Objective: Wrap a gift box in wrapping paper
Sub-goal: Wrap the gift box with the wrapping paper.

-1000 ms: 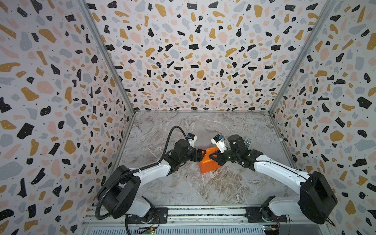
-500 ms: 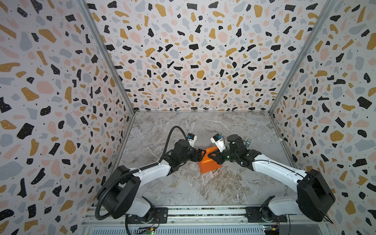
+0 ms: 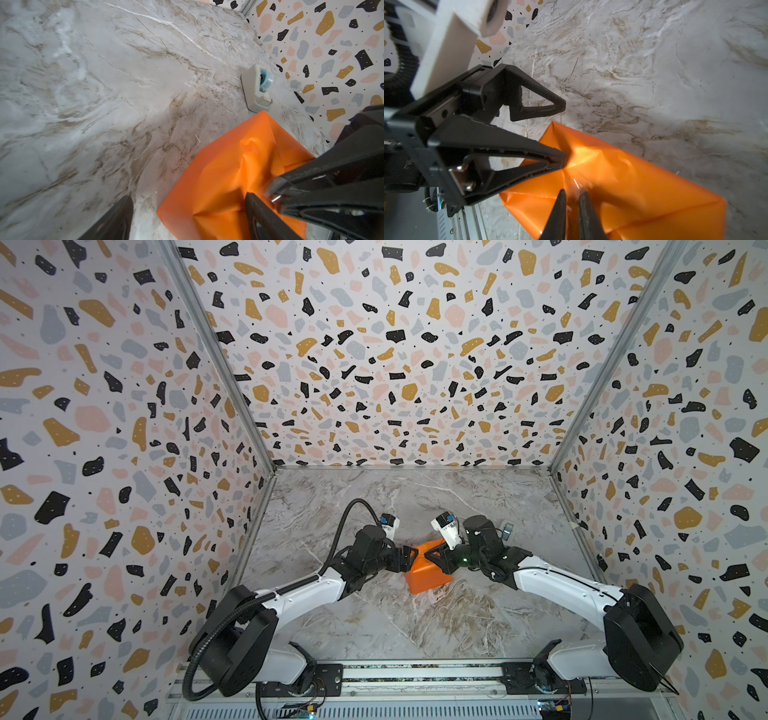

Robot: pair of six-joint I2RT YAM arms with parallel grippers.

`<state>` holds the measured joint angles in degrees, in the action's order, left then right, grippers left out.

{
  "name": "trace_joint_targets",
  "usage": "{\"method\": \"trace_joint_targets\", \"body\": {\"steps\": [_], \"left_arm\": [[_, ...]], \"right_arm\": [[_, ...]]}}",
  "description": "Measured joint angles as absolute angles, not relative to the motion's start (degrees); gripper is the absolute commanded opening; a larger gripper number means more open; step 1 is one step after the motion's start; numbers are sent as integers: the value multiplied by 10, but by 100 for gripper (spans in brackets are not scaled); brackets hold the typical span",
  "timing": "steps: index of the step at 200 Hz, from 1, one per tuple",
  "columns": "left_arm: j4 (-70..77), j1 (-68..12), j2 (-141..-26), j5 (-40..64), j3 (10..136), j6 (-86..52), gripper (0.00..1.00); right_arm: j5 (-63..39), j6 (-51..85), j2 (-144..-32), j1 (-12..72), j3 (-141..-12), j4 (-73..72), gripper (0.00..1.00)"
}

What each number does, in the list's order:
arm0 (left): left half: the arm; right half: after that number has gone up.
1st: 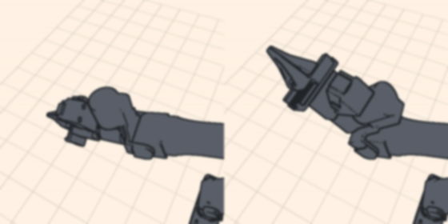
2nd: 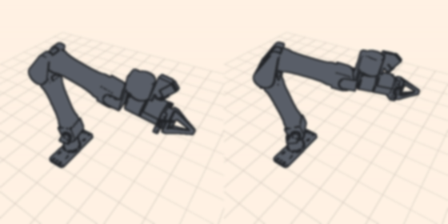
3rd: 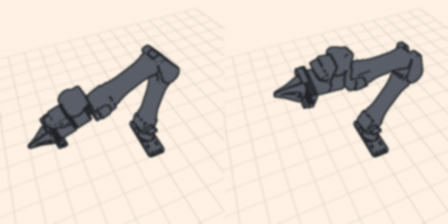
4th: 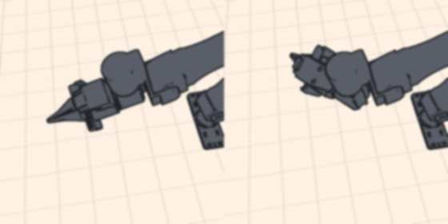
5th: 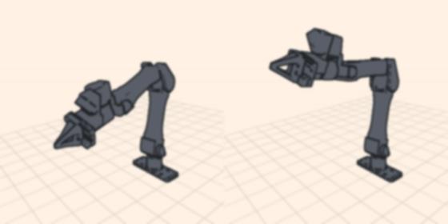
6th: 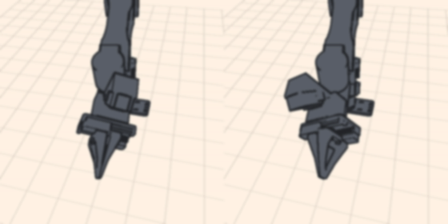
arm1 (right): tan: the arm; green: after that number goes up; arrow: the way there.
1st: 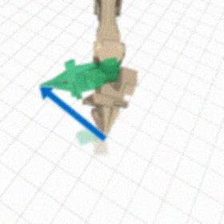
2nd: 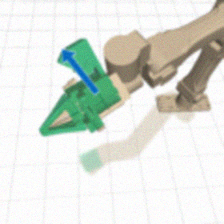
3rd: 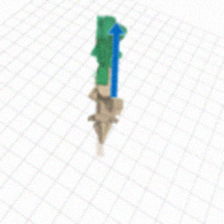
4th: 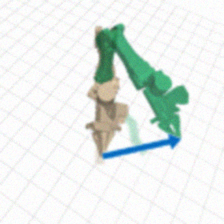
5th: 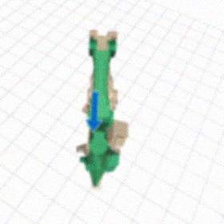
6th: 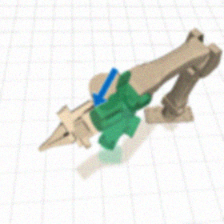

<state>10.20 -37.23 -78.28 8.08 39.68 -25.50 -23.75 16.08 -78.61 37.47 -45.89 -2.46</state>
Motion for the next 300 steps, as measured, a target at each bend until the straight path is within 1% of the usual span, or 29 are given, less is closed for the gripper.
{"method": "trace_joint_targets", "body": {"steps": [45, 79, 174, 300], "left_arm": [[76, -373, -790, 40, 429, -246, 85], [74, -373, -823, 37, 448, -241, 83], [113, -372, -826, 40, 430, -233, 82], [129, -371, -822, 40, 418, -231, 81]], "right_arm": [[-237, 165, -782, 375, -450, -37, 15], [-237, 166, -782, 375, -450, -37, 15], [-231, 188, -793, 377, -466, -30, 22], [-238, 204, -850, 372, -522, -25, 25]]}}
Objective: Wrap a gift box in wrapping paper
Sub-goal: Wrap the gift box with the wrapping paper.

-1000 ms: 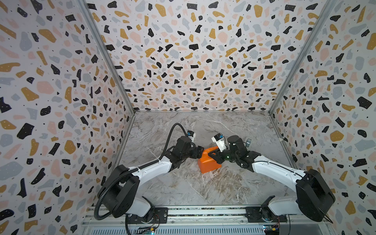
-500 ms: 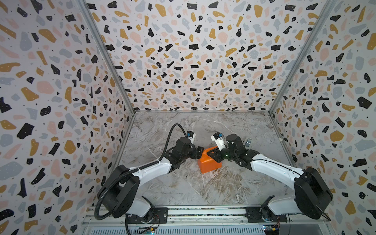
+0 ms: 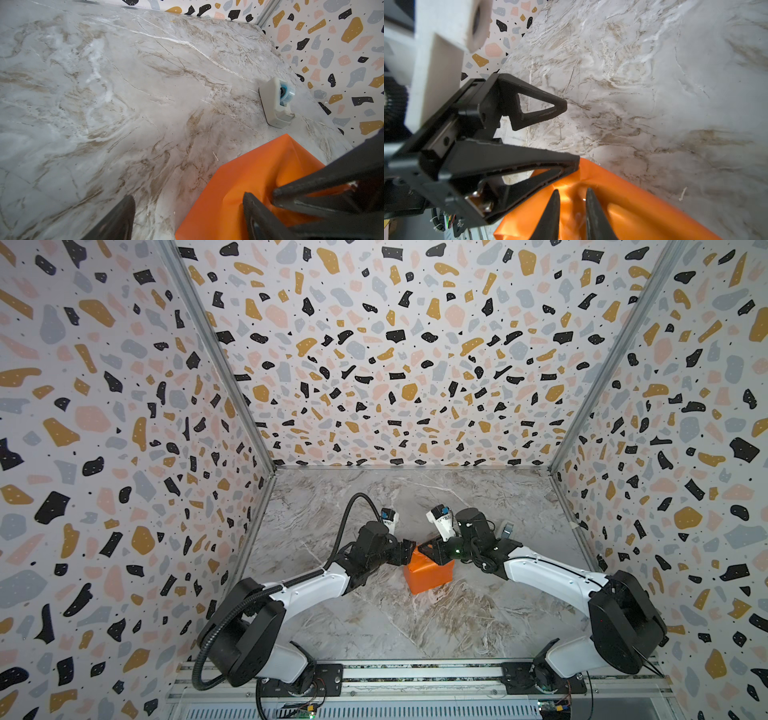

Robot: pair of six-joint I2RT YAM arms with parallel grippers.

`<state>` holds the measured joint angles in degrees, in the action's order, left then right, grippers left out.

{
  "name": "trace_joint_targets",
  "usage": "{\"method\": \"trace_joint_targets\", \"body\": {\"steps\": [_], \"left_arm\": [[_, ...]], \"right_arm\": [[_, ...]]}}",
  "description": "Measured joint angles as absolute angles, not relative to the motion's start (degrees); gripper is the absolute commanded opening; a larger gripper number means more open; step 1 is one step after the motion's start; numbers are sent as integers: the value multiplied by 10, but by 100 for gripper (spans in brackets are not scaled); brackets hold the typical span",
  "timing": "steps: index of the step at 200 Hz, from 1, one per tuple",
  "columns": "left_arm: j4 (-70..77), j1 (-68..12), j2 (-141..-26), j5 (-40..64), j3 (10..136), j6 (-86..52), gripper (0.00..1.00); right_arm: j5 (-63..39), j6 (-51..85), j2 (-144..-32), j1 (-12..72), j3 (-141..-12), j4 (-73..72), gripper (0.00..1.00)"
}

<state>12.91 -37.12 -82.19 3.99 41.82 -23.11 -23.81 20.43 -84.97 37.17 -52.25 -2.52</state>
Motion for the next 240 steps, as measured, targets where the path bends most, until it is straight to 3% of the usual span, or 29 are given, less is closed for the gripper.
{"method": "trace_joint_targets", "body": {"steps": [56, 129, 157, 199, 217, 240], "left_arm": [[126, -371, -819, 40, 418, -230, 81], [121, -371, -816, 39, 418, -232, 85], [102, -371, -808, 39, 424, -236, 89], [91, -372, -728, 9, 432, -247, 92], [92, -369, -688, -11, 431, -248, 92], [92, -354, -655, -30, 420, -249, 92]], "right_arm": [[-266, 207, -824, 338, -529, -7, 28], [-292, 207, -820, 369, -520, -2, 28], [-292, 196, -815, 353, -520, 34, 34], [-235, 154, -655, 361, -503, 114, 40], [-214, 151, -577, 400, -468, 125, 39], [-208, 156, -554, 440, -417, 124, 35]]}}
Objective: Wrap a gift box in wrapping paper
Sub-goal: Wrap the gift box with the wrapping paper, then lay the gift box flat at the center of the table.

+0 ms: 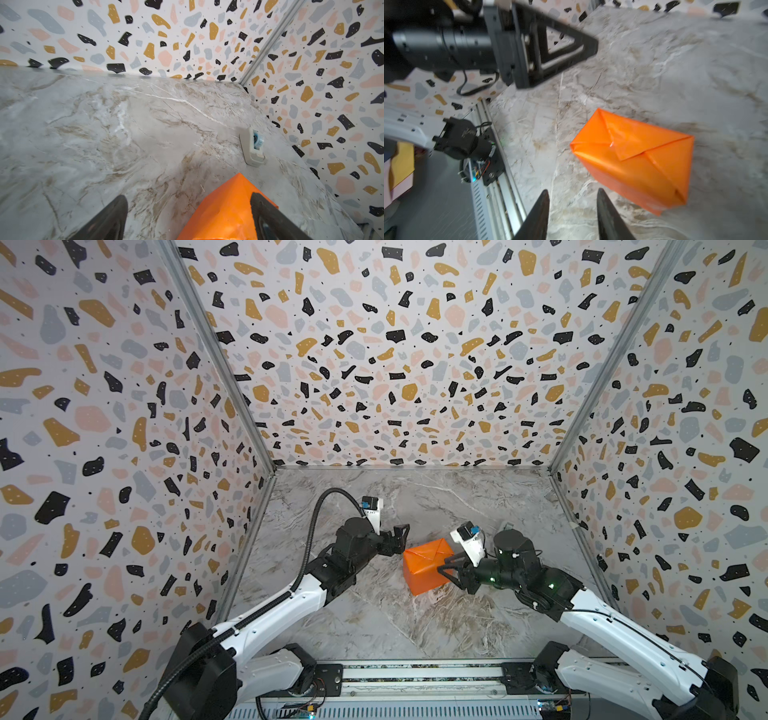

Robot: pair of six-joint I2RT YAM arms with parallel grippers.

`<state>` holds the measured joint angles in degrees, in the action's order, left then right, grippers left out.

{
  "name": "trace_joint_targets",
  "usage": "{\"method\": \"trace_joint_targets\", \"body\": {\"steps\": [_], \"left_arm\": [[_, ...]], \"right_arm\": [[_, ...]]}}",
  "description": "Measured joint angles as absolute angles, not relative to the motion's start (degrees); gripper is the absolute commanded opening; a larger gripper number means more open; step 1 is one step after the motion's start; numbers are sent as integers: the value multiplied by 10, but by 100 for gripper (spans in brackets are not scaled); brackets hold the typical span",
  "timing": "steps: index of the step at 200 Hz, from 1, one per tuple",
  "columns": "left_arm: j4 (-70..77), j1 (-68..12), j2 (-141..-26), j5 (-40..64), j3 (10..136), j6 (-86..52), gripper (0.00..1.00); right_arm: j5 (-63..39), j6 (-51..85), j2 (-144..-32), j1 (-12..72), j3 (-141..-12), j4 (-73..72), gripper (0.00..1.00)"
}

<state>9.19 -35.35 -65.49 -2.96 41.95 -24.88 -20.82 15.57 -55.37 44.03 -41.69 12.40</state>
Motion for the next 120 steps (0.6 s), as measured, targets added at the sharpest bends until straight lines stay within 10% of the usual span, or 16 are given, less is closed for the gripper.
{"method": "trace_joint_targets", "body": {"steps": [120], "left_arm": [[80, -295, -617, -149, 409, -223, 94]], "right_arm": [[-190, 155, -815, 357, -561, 46, 39]]}}
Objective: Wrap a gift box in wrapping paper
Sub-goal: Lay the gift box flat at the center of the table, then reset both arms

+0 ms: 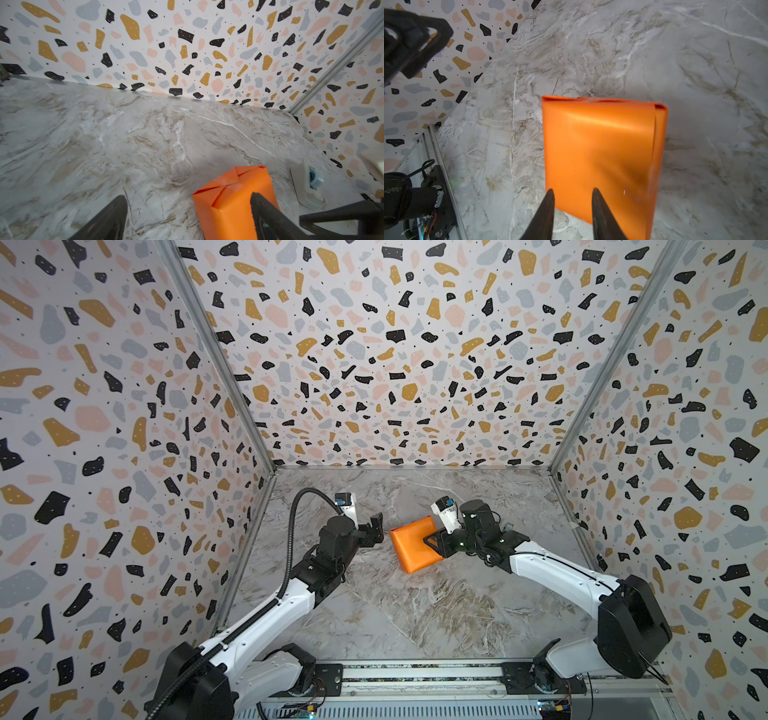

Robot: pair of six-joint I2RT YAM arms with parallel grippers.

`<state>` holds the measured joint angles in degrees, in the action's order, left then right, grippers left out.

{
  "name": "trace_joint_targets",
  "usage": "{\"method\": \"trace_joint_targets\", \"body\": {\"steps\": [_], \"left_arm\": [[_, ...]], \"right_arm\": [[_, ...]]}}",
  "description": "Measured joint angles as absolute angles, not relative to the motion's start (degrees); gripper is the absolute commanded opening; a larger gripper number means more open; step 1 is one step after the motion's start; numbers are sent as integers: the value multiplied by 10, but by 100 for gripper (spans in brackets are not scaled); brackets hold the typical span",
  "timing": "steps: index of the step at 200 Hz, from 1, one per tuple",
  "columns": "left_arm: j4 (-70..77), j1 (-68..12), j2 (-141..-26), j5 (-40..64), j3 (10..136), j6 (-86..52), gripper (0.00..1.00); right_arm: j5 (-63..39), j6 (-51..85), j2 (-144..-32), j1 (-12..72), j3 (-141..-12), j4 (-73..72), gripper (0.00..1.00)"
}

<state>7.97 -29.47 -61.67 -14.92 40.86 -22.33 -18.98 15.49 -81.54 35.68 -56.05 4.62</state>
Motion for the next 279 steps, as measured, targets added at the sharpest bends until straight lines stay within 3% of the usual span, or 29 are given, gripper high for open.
{"method": "trace_joint_targets", "body": {"steps": [13, 48, 57, 59, 78, 103, 137, 177, 239, 279], "left_arm": [[85, -289, -613, -181, 409, -209, 100], [157, -265, -599, -327, 363, -149, 99], [183, -254, -602, -368, 343, -127, 99], [190, -249, -605, -378, 338, -122, 100], [251, -213, -638, -437, 299, -81, 100], [315, -176, -709, -449, 271, -41, 100], [384, -156, -787, -371, 247, -6, 99], [499, -118, -839, -286, 206, -4, 99], [560, -117, -838, -247, 171, -4, 99], [569, -117, -838, -244, 171, -4, 100]], "right_arm": [[-156, 148, -788, 347, -546, 52, 47], [14, 130, -696, 242, -469, 37, 73], [39, 135, -687, 197, -448, 20, 98], [45, 139, -686, 184, -442, 13, 100], [98, 144, -689, 98, -382, -60, 99], [148, 126, -736, 75, -337, -129, 99], [165, 81, -787, 63, -289, -260, 99], [93, 90, -792, -30, -173, -434, 99], [64, 40, -846, 33, -95, -699, 99], [96, 31, -857, 48, -90, -716, 99]]}}
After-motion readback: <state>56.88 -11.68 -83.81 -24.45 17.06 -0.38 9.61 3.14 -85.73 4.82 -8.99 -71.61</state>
